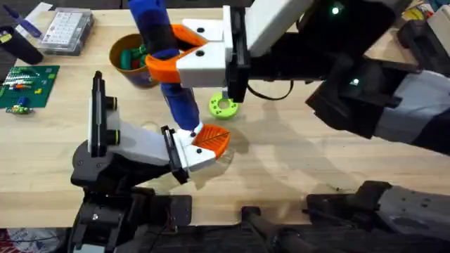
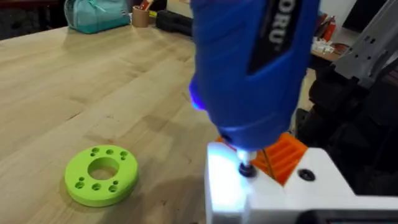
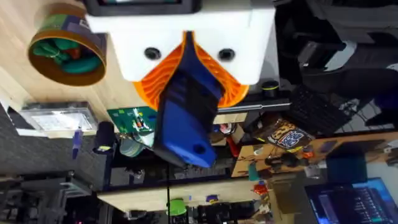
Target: Pick up the gripper from the table and insert it into the empty holder that is missing its gripper. Then pick up a screw, insert it into the mounting hole, and use the screwdriver to tighten it. Finally, clean up the table by picking up the vegetable and placing it into the bucket.
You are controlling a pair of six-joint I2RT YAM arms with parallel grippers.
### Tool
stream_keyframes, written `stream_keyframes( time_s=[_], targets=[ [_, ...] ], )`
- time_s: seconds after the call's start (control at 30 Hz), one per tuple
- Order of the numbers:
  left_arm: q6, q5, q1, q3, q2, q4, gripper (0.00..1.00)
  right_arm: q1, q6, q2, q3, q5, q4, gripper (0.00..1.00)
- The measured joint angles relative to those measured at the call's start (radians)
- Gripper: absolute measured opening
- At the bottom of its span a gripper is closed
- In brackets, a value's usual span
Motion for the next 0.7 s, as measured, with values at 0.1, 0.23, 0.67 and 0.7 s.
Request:
stream_keyframes(
  time_s=[0.1,0.23,0.67,0.7],
  targets=[
    [-0.011,0.001,0.0,0.0,0.0,0.0,0.004,0.0,-0.004,-0.005,0.0,0.001,-0.012,0.029],
    [-0.014,0.004,0.0,0.0,0.0,0.0,0.004,0.003,-0.019,-0.011,0.0,0.003,-0.027,0.029],
    [-0.016,0.003,0.0,0.0,0.0,0.0,0.004,0.006,-0.032,-0.01,0.0,0.0,-0.002,0.029],
    [-0.014,0.002,0.0,0.0,0.0,0.0,0.004,0.006,-0.029,-0.01,0.0,-0.002,0.016,0.029]
  ],
)
